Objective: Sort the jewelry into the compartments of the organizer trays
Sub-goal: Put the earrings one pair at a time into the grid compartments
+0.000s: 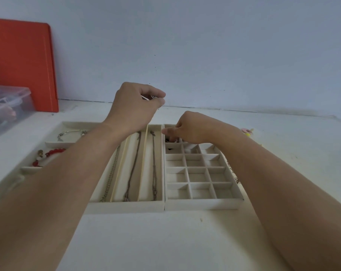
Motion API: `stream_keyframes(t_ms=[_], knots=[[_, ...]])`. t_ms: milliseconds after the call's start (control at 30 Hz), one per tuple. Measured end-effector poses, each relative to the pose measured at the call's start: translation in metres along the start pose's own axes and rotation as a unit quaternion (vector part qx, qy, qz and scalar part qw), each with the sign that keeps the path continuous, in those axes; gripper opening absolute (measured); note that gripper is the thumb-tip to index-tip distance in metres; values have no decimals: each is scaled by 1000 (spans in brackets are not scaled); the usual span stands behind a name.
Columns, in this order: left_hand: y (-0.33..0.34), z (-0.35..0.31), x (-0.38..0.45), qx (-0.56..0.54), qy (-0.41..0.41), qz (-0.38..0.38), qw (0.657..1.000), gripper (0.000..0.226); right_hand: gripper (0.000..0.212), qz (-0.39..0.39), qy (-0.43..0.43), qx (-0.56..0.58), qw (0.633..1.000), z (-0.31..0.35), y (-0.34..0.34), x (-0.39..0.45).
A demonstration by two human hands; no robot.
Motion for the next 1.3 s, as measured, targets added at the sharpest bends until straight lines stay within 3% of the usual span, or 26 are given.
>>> stream_keyframes(t_ms=[667,867,1100,1300], knots=[[5,0,0,14,7,9,1000,11,56,13,17,1,1000,0,3,-4],[7,0,-2,13,5,12,1000,11,57,-33,-2,40,999,6,-7,-4],[8,-1,-3,10,5,19,1000,12,8,3,-19,-32,999,8,-1,-10],[9,-1,-5,4,4,27,1000,12,9,6,-20,-75,997,11,10,-13]])
Point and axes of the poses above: each hand's wrist, its own x-axis towards the middle knuckle, its own y-axis out of the palm, z = x × y, the point moved 5 cm from there along x, towards the middle knuckle, and after that the axes turned 11 degrees about x, right-handed, at the moved point
